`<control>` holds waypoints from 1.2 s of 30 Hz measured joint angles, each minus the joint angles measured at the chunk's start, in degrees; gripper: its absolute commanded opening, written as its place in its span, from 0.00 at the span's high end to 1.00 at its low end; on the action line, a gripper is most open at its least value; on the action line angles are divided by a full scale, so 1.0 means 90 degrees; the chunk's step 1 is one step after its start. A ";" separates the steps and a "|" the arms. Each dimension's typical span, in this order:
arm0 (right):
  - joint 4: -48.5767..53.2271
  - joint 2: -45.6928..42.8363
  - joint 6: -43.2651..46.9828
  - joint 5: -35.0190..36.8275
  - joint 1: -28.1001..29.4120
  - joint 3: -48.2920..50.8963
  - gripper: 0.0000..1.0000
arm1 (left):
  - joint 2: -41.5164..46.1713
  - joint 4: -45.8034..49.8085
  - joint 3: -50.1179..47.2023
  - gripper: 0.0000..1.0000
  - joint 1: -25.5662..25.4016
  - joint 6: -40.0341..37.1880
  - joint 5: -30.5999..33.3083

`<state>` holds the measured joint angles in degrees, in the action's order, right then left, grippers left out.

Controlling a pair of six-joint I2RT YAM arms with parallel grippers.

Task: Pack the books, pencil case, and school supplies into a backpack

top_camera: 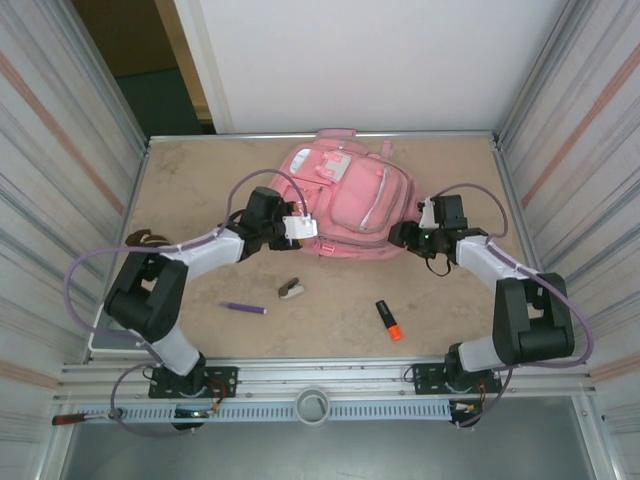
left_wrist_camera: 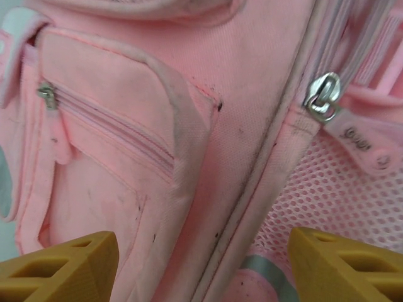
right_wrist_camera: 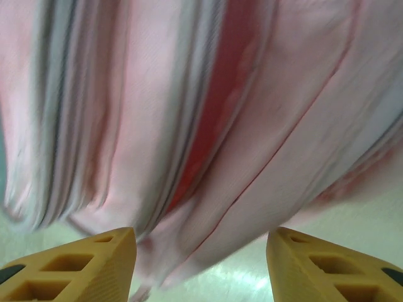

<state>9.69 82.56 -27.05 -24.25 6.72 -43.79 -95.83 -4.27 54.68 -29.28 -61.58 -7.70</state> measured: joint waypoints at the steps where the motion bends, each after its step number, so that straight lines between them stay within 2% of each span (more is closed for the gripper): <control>1: -0.0087 0.0107 -0.0017 -0.0017 -0.0066 -0.0015 0.48 | -0.0109 -0.0012 0.0056 0.32 0.0002 -0.0068 0.0010; 5: -0.0194 0.0610 -0.0095 -0.0044 -0.0223 -0.0250 0.53 | -0.0607 -0.0024 0.0335 0.39 0.0002 -0.0279 0.0083; 13: -0.0238 0.1637 -0.0097 0.0049 -0.0457 -0.1302 0.63 | -0.0685 -0.0029 0.0461 0.34 0.0058 -0.0299 -0.0024; 18: -0.0228 0.2067 -0.0095 0.0049 -0.0576 -0.1778 0.66 | -0.0682 -0.0027 0.0461 0.38 0.0209 -0.0296 -0.0129; 24: -0.0032 0.2460 -0.0087 0.0100 -0.0607 -0.2365 0.67 | -0.0787 0.0019 0.0583 0.57 0.0231 -0.0294 -0.0148; 29: 0.0022 0.2470 -0.0061 0.0248 -0.0627 -0.2596 0.62 | -0.0891 0.0039 0.0670 0.72 0.0257 -0.0238 -0.0194; 33: 0.0204 0.2089 0.0073 0.0488 -0.0617 -0.2540 0.55 | -0.0923 0.0238 0.0811 0.83 0.0260 -0.0100 -0.0260; 36: 0.0274 0.1294 0.0187 0.0867 -0.0432 -0.2183 0.47 | -0.0923 0.0374 0.0884 0.88 0.0289 0.0058 -0.0389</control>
<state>12.16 94.21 -25.36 -16.45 2.83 -63.44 -104.14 -0.91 62.63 -26.68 -61.06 -11.20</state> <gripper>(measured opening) 0.494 0.146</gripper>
